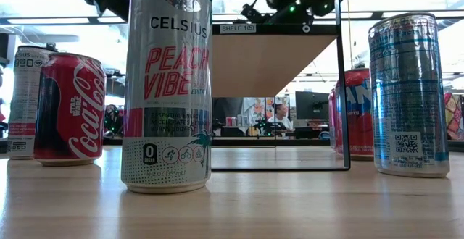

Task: Place canned beverage on shelf
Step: Put the top left orange soda can on the shelf

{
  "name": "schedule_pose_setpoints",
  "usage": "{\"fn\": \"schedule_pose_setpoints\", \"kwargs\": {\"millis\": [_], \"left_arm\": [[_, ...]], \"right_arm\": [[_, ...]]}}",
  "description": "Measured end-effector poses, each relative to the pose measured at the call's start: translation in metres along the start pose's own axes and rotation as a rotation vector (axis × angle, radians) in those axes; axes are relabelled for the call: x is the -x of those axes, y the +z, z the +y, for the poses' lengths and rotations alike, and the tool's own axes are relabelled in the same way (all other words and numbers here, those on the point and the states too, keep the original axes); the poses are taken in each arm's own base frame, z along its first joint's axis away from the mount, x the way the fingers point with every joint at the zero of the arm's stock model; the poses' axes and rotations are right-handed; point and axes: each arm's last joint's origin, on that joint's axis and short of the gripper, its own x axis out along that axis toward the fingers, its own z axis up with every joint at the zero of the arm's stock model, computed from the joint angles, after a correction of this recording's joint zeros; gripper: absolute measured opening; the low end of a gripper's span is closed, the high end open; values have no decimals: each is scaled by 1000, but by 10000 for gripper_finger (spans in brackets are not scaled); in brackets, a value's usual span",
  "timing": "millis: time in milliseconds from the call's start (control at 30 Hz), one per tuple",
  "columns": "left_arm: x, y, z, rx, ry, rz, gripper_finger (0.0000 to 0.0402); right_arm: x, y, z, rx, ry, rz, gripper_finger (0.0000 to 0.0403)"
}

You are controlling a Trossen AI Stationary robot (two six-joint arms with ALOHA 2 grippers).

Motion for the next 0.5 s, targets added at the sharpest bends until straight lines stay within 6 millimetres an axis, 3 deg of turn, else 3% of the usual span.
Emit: {"fn": "schedule_pose_setpoints", "kwargs": {"millis": [500], "left_arm": [[-5,-1,6,1,26,0,0]], "right_arm": [[-7,-4,6,29,97,-18,11]]}}
